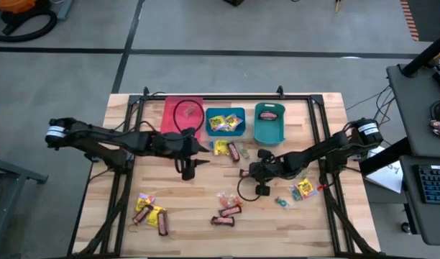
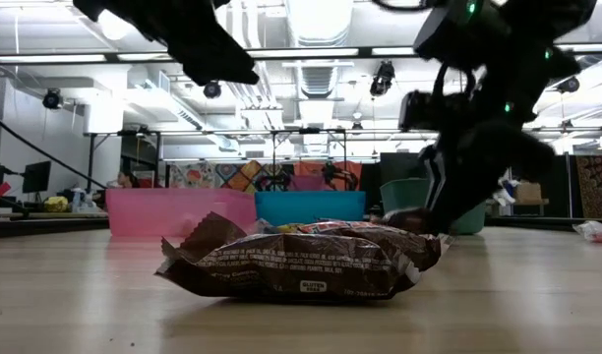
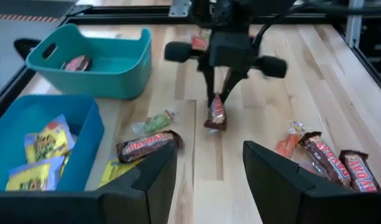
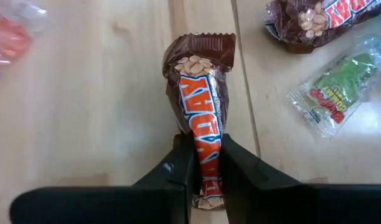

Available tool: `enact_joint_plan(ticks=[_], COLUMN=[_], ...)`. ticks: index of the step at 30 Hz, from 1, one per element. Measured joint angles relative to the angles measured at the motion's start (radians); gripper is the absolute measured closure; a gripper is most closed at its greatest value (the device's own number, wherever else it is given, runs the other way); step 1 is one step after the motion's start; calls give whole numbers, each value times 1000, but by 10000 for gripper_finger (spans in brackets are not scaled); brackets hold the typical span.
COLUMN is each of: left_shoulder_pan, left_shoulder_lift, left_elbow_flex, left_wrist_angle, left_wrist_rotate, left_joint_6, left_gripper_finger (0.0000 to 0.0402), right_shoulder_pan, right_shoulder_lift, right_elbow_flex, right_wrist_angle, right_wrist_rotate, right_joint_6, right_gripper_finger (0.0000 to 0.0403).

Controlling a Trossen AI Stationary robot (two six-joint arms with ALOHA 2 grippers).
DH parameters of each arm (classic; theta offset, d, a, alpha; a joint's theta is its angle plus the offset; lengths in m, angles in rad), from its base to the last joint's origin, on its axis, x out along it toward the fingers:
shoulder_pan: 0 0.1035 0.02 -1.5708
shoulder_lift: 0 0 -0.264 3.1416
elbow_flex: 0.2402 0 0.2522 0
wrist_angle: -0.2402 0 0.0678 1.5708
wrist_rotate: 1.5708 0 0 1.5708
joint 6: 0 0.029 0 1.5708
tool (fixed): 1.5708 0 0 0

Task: Sort candy
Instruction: Put the brown candy into the green bin

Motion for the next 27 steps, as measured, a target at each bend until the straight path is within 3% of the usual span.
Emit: enact_joint_plan(ticks=[10, 17, 24, 27], left_shoulder_pan=[0, 0, 0, 0], left_shoulder_lift=[-40, -36, -34, -34], left_elbow_flex=[-42, -32, -34, -34], left_wrist_angle=[2, 2, -5, -5], left_wrist_rotate=[-94, -96, -96, -96], left_joint_6=[-43, -43, -60, -61], left_gripper_finger=[233, 233, 233, 233], right_shoulder_pan=[-75, -286, -532, -622], right_shoulder_lift=[-232, -291, -295, -291], right_elbow_flex=[188, 312, 270, 229], right_wrist_angle=[-286, -544, -562, -556], right_wrist_rotate=[11, 35, -76, -78], right_joint_6=[-136, -298, -468, -507], right_gripper_finger=[361, 357, 357, 356])
